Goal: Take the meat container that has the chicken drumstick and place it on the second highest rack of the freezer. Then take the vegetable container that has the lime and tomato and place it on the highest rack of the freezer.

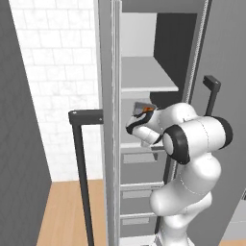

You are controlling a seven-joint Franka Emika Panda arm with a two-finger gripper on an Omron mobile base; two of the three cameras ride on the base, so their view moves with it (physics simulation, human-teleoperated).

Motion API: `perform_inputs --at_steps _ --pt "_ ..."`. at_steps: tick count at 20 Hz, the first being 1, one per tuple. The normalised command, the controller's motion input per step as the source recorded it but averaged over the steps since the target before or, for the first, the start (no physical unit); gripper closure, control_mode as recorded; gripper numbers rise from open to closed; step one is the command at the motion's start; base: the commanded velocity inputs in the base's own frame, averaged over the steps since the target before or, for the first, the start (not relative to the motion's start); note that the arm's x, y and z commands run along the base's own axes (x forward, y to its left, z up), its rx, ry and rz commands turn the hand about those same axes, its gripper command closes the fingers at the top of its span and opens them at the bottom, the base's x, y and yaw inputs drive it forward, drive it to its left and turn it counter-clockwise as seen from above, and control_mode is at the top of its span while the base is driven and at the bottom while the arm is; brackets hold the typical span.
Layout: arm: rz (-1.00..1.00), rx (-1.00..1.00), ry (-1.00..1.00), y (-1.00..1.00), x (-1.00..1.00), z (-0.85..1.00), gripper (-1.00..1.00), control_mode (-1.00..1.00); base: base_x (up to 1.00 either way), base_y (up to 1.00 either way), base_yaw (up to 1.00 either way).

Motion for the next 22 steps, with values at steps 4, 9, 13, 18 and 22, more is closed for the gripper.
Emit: perform_inputs --at_steps 4,9,13,18,22 --pt "0.00 -0.02 0.03 0.00 0.37 -0.01 1.00 -1.00 0.00 0.00 0.00" --pt "0.00 -0.01 0.00 -0.04 0.51 -0.06 1.00 -1.00 0.00 0.00 0.00" --pt "0.00 -0.01 0.00 -0.18 0.30 -0.10 1.00 -1.00 0.00 0.00 0.00" --pt "0.01 -0.04 0.01 0.00 0.27 -0.31 1.00 -1.00 0.00 0.00 0.00" --pt "0.00 -0.04 0.01 0.00 0.16 -0.47 1.00 -1.00 0.00 0.00 0.00"
